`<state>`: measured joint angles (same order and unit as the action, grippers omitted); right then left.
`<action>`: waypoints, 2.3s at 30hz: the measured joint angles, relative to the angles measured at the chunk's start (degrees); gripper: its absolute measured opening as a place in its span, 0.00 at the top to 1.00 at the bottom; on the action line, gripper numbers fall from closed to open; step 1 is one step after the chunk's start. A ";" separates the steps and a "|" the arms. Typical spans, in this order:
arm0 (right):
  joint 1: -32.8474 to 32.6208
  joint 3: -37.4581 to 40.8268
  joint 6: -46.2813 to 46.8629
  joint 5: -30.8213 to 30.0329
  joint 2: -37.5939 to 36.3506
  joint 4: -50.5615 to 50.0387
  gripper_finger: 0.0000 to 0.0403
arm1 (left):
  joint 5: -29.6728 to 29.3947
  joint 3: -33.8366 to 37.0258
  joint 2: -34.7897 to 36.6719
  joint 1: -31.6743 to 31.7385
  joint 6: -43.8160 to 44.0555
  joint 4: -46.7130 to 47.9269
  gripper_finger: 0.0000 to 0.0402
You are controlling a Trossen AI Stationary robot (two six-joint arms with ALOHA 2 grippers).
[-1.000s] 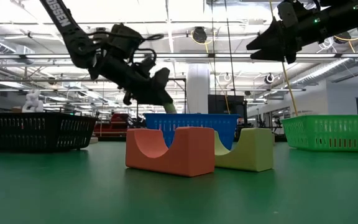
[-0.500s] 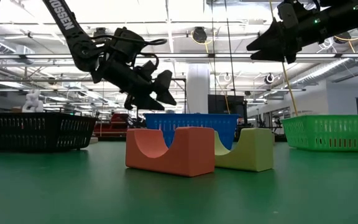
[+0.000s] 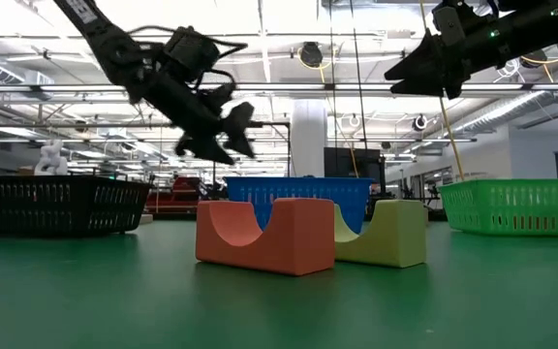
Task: Sort & place blocks by color
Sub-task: Put the top left brown block into the blue bin
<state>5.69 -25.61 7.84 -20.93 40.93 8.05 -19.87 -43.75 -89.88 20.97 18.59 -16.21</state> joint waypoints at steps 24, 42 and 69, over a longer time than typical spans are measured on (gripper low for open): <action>0.00 0.00 0.99 0.04 0.02 -3.29 0.38 | -9.58 4.47 5.13 6.49 34.30 47.05 0.34; 0.00 0.00 1.88 0.04 0.02 -3.60 0.38 | -8.19 8.62 5.11 5.95 35.52 34.59 0.34; 0.00 0.00 1.75 0.04 0.00 -3.58 0.38 | -7.65 8.83 2.78 4.31 41.98 29.45 0.34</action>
<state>5.69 -25.61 9.58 -20.88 40.93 4.47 -27.52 -34.92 -87.10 25.28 60.57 13.24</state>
